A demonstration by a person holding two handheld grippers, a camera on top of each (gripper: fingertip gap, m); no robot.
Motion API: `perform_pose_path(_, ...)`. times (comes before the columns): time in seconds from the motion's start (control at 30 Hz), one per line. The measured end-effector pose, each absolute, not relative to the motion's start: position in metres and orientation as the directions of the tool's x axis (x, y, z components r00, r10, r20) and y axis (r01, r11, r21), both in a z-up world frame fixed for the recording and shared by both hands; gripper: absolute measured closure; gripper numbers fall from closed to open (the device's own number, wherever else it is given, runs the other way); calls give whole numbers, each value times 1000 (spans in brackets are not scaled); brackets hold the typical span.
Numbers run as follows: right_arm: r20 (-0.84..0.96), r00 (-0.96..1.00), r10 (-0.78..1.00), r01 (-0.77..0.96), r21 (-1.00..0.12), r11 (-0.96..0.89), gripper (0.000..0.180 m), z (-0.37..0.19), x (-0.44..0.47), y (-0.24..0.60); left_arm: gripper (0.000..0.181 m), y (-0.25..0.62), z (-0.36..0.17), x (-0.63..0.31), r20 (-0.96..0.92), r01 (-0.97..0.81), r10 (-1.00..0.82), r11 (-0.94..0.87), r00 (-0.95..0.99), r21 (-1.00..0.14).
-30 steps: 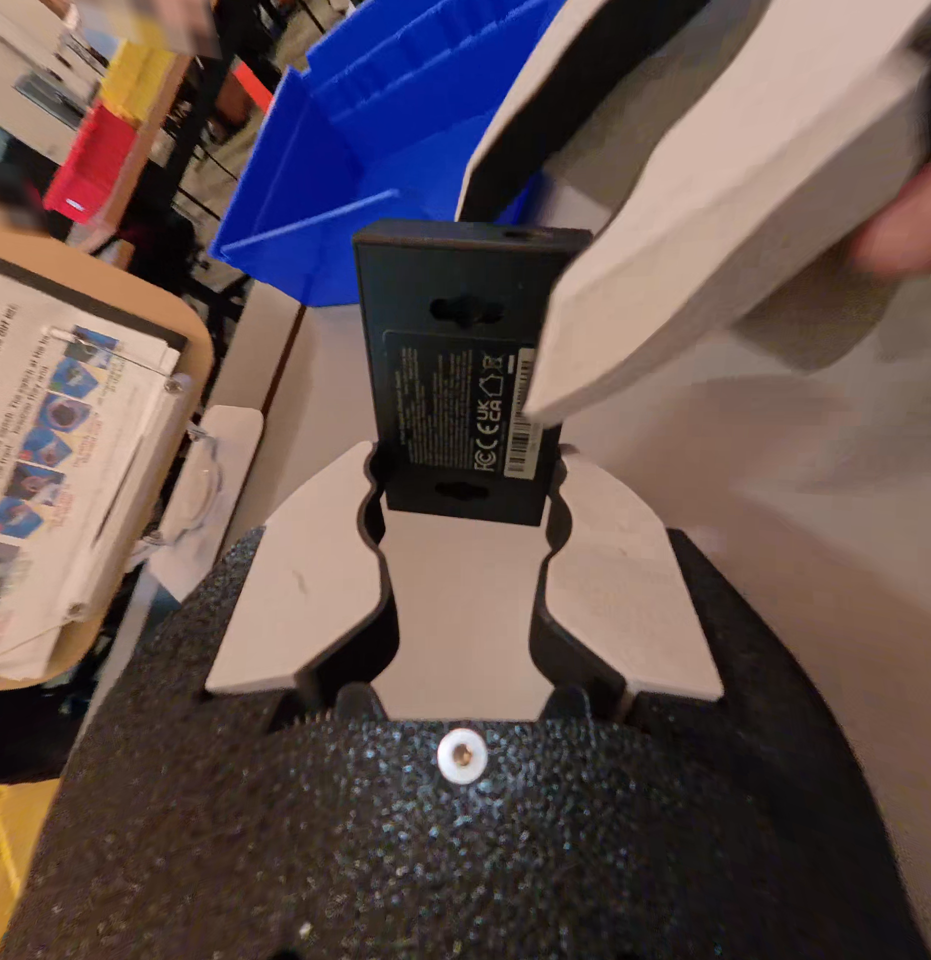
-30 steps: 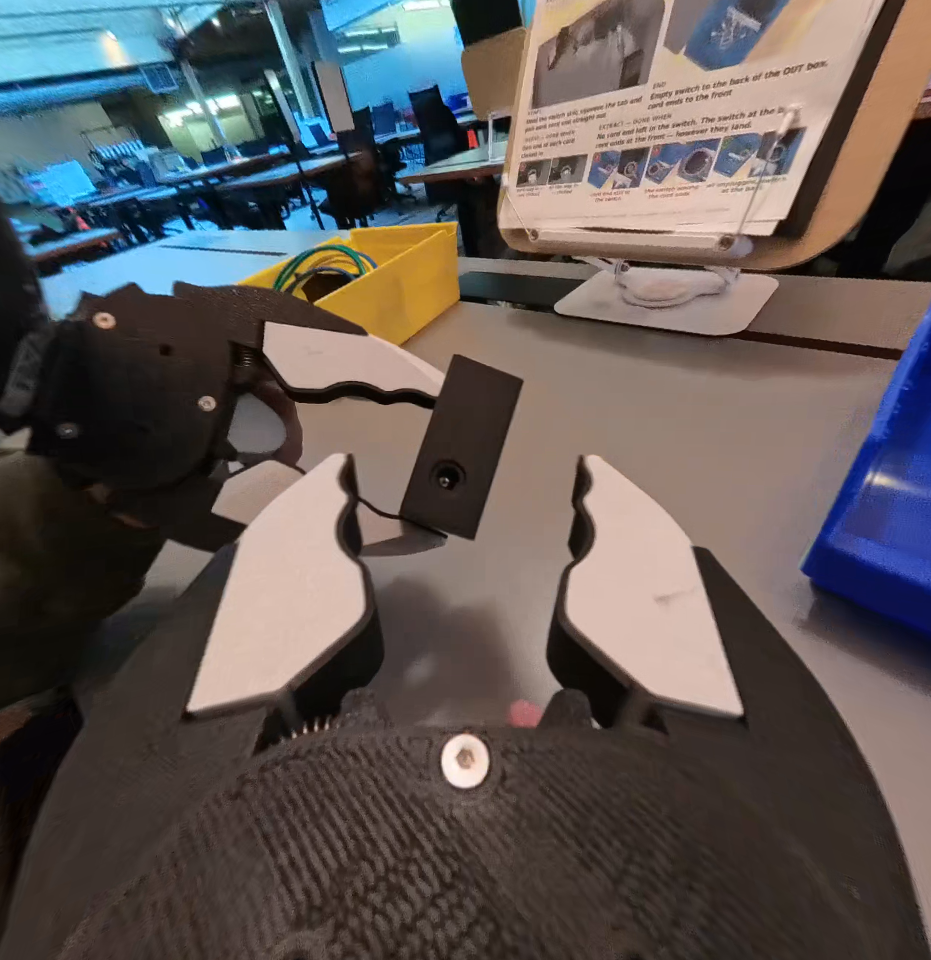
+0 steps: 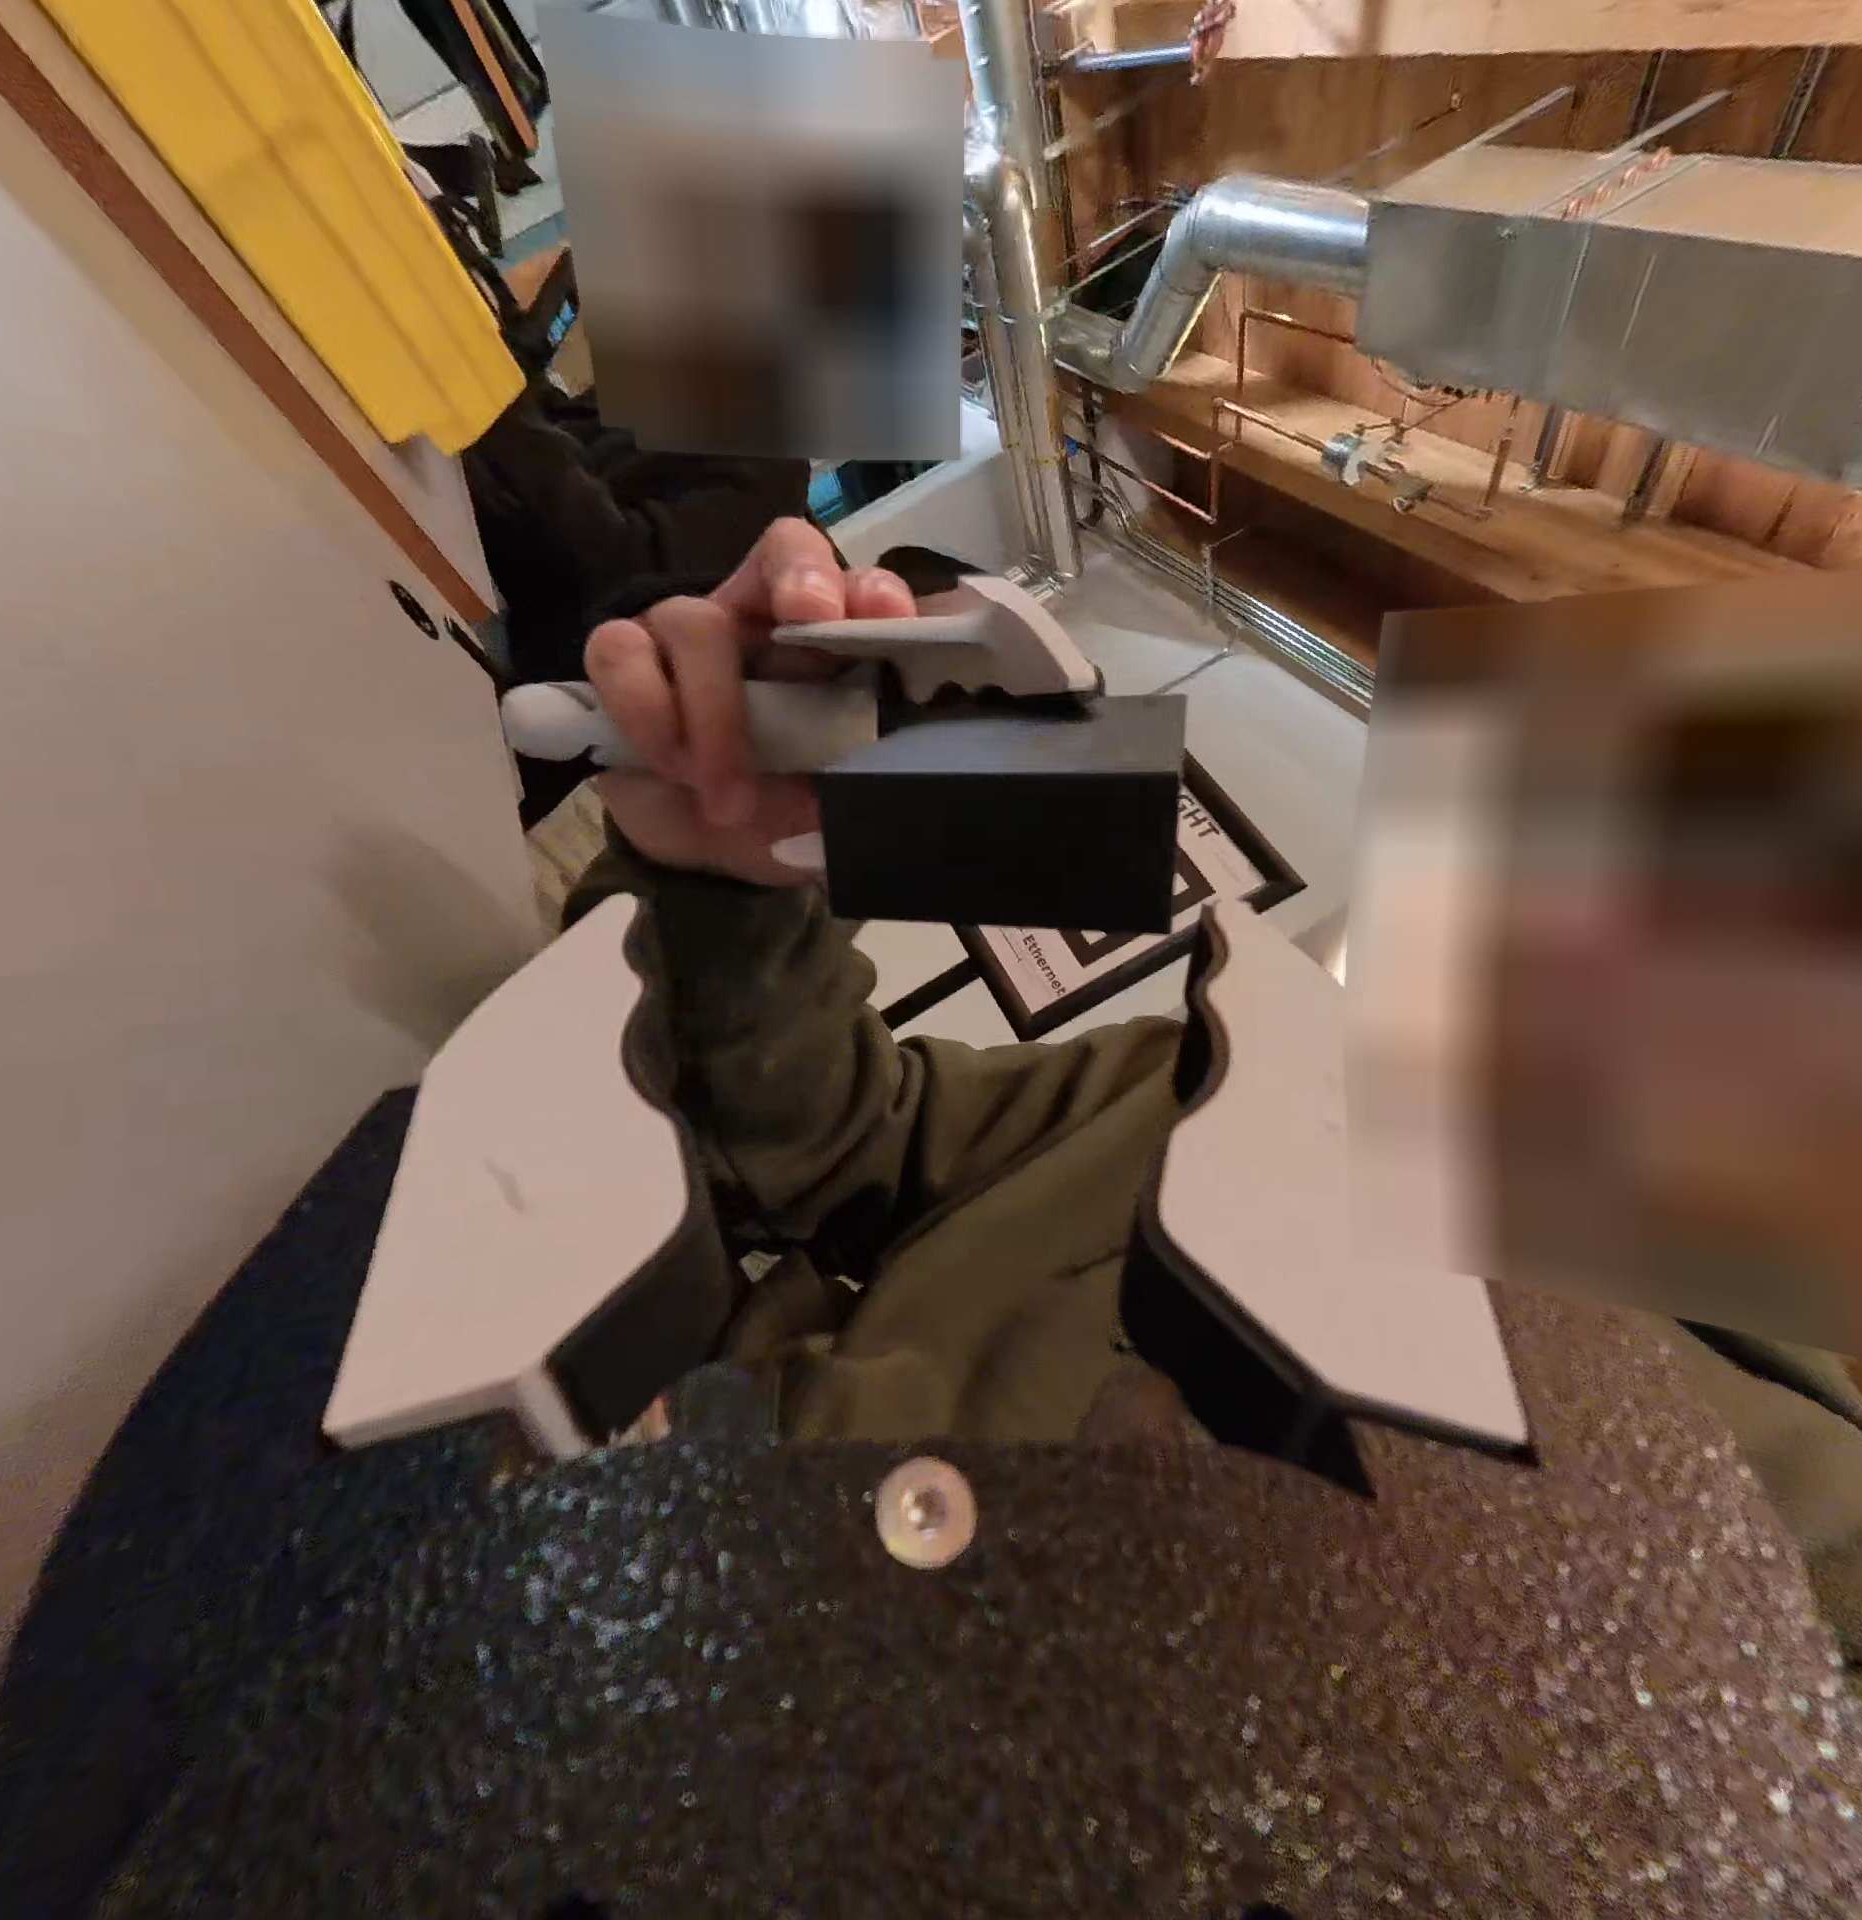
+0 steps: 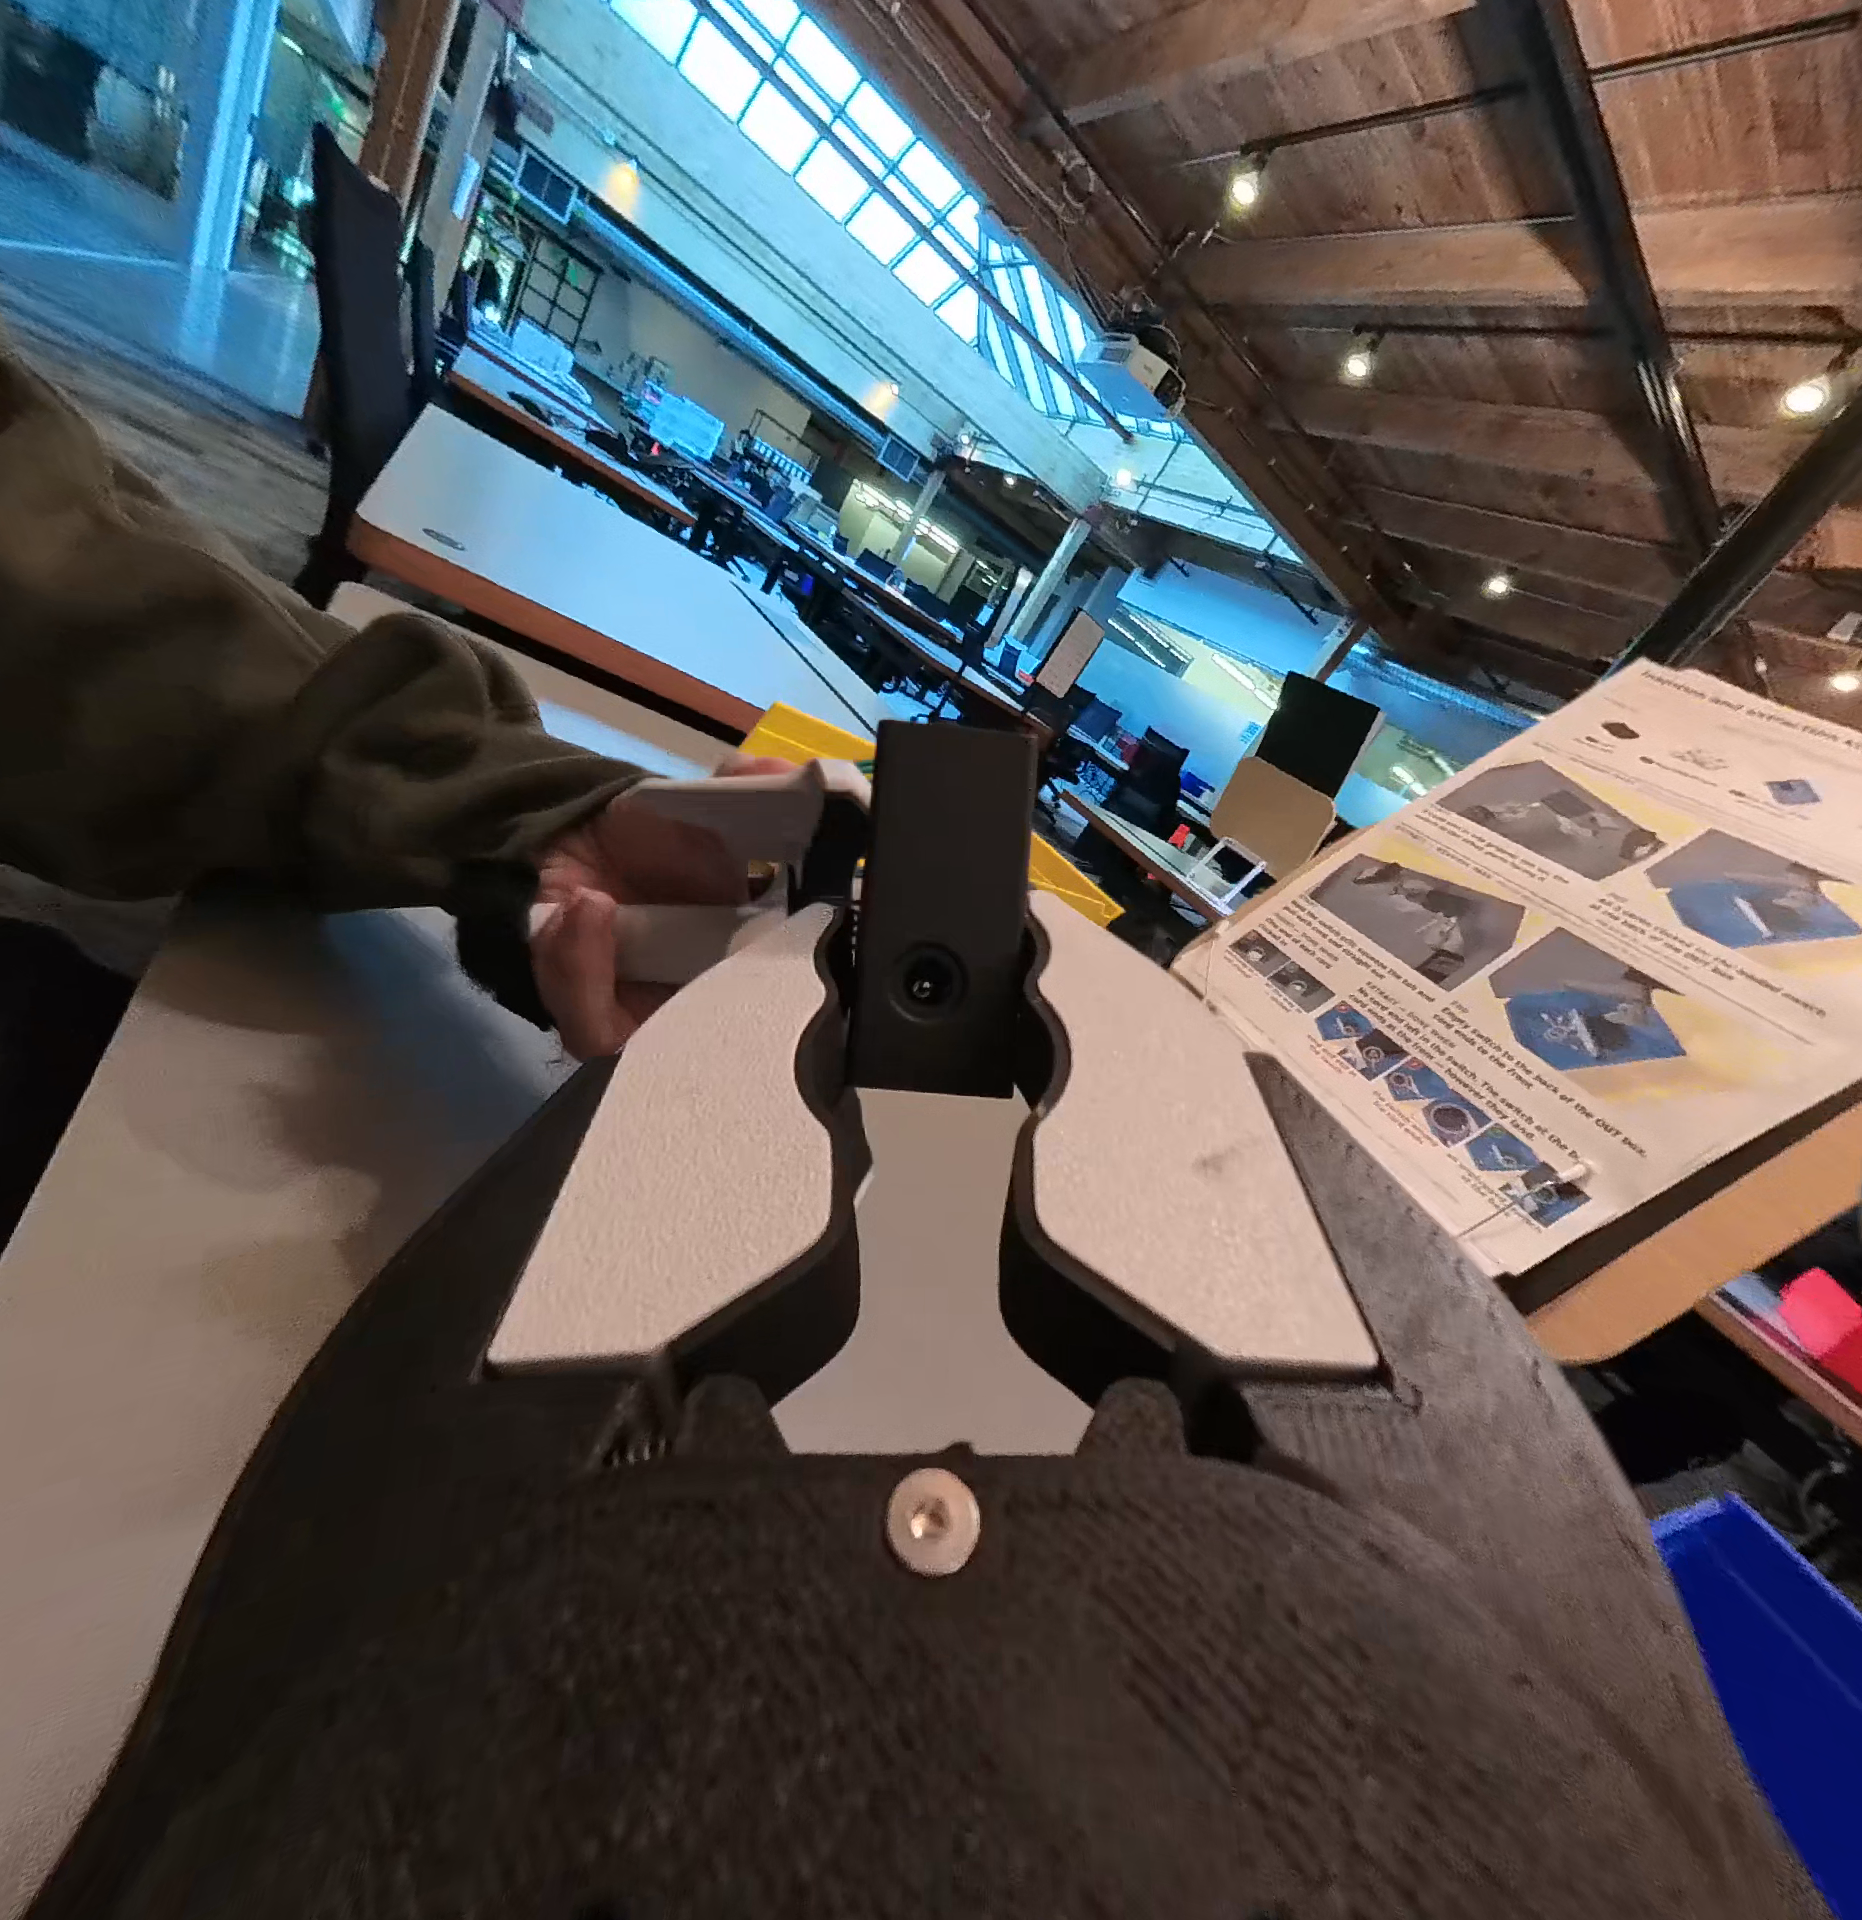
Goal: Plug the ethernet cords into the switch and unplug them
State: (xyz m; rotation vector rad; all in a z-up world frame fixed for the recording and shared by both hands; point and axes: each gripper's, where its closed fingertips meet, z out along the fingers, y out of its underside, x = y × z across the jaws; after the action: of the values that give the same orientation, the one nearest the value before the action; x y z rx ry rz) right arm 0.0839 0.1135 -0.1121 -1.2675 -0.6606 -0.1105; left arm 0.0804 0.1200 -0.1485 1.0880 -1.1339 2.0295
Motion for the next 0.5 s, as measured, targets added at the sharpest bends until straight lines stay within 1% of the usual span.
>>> perform_pose_path(0.07,555,786,273,476,-825,306,151,-116,79,116,86,121,-143,78,846,-774,118,-484,-519,-408)
perform_pose_path(0.17,600,740,304,533,-799,280,151,-126,66,123,89,115,-137,72,817,-777,170,-462,-550,-427)
perform_pose_path(0.23,607,737,297,536,-793,291,151,-122,58,126,109,118,-133,69,773,-754,207,-471,-600,-459)
perform_pose_path(0.27,612,733,298,545,-790,280,151,-122,57,127,110,120,-132,68,748,-732,206,-479,-630,-484)
perform_pose_path(0.33,593,740,317,544,-805,235,151,-126,57,129,111,122,-135,68,717,-679,142,-486,-683,-551)
perform_pose_path(0.4,534,776,337,492,-845,209,147,-130,59,129,111,124,-137,70,681,-611,39,-479,-732,-630)
perform_pose_path(0.43,482,812,328,441,-876,196,141,-128,64,130,111,128,-134,72,665,-582,-1,-483,-747,-655)
perform_pose_path(0.5,315,899,305,280,-948,154,112,-123,77,134,111,143,-123,78,615,-498,-89,-502,-783,-707)
